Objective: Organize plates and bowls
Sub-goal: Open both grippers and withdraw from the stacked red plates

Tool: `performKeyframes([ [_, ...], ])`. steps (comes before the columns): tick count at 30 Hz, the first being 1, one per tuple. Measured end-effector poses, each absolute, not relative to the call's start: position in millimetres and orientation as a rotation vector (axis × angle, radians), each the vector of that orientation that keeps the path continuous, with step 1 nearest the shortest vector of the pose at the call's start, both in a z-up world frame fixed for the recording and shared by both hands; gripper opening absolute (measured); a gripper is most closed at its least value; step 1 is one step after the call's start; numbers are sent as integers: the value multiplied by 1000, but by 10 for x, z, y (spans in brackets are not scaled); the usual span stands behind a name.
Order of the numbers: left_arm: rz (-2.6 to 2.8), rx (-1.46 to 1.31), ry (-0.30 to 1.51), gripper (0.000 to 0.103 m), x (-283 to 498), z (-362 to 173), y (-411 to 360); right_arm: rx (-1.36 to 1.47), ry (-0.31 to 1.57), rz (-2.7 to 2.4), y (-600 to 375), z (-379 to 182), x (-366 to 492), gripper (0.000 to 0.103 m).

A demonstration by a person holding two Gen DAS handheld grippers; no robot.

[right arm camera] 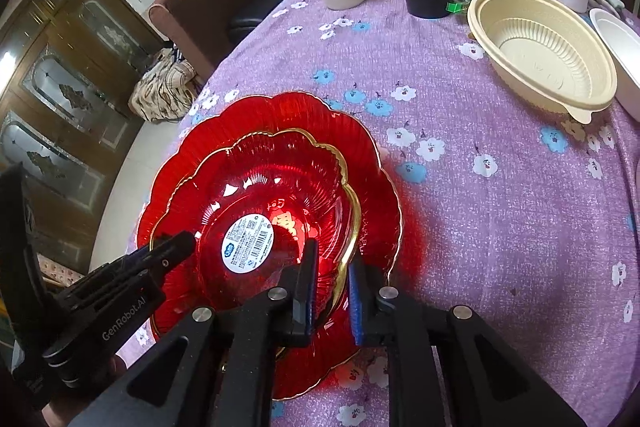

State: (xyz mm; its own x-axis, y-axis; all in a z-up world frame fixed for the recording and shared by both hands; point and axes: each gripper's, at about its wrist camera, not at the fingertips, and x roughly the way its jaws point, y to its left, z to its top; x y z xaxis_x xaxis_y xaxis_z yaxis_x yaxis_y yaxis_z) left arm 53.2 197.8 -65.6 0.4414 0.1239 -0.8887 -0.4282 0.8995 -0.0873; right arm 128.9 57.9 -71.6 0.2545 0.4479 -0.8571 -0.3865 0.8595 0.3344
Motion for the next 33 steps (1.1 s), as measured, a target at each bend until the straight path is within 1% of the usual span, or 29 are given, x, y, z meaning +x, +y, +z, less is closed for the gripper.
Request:
performKeyframes([
  [7,356,-322,1078,24,553,-663,1976,47,1214,556,608,-726,1322,17],
  [9,350,-334,1083,25,554,-658,1987,59,1227,571,611,-716,1327,27],
  [10,344,-349,1084,26,552,-654,2001,61,1230,581,618,-698,1319,31],
  [12,333,-374,1090,28,547,-648,2016,55,1236,600,641,-665,1302,45],
  [13,325,-383,1092,31,543,-645,2020,51,1233,609,652,-641,1281,47],
  [14,317,-391,1092,32,537,-640,2021,47,1228,610,663,-623,1263,54],
  [15,308,-396,1090,36,532,-631,2017,39,1222,605,668,-607,1251,63],
  [18,276,-430,1105,46,512,-614,2016,52,1230,613,648,-584,1238,66],
  [21,261,-459,1090,52,472,-549,2021,78,1252,617,594,-550,1228,66],
  [23,267,-489,1080,58,428,-495,2047,84,1246,619,550,-504,1201,67],
  [26,306,-531,1022,65,341,-369,2102,104,1215,614,446,-406,1168,71],
  [27,315,-535,1008,71,318,-334,2108,113,1207,612,410,-378,1160,73],
  [28,323,-538,996,74,300,-295,2111,127,1198,610,358,-346,1150,73],
  [32,286,-508,945,76,240,-123,1956,207,1162,627,113,-261,1118,74],
  [33,271,-491,935,79,234,-94,1899,228,1151,628,43,-241,1106,75],
])
